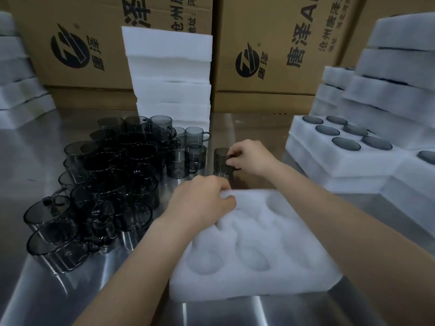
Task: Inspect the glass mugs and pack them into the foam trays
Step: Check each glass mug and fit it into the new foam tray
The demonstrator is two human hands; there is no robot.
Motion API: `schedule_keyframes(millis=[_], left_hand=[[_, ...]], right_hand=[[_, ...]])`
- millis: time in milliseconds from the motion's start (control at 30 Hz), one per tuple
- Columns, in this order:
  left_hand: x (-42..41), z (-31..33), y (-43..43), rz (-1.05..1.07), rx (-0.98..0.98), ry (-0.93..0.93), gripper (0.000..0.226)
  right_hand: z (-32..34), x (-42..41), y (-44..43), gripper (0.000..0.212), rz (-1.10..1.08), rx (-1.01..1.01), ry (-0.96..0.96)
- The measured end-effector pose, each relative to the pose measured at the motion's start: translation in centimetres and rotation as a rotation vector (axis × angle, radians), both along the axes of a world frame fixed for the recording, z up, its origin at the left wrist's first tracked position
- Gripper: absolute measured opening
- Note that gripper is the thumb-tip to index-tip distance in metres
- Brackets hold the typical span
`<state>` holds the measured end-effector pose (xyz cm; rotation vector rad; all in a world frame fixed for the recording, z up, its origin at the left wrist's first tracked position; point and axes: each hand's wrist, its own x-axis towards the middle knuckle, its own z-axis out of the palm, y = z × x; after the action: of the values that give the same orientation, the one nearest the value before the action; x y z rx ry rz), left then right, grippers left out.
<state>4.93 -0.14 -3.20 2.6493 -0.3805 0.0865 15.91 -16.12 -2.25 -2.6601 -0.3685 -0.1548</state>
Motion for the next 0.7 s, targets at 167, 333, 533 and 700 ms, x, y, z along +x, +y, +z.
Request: schedule_keyframes(millis=[167, 333, 533, 700], left_hand=[[-0.4, -0.1, 0.1, 0.042, -0.152, -0.058, 0.028], [-0.3, 1.1, 0.7, 0.076, -0.734, -0.179, 0.058], [-0.5, 0.5, 0.6, -0.027, -0.717, -0.156, 0.089], [0.1, 0.0, 0.8, -0.012, -0.705, -0.141, 0.073]], right_hand=[[2.1, -3.1, -0.7, 0.008, 0.024, 0.504, 0.103], [3.9, -6.4, 0.1, 0.013, 0.175, 0.815, 0.188], [2.8, -7.6, 0.9, 0.050, 0.301, 0.892, 0.344], [1.6, -7.5, 0.1, 0.051, 0.300, 0.932, 0.391]])
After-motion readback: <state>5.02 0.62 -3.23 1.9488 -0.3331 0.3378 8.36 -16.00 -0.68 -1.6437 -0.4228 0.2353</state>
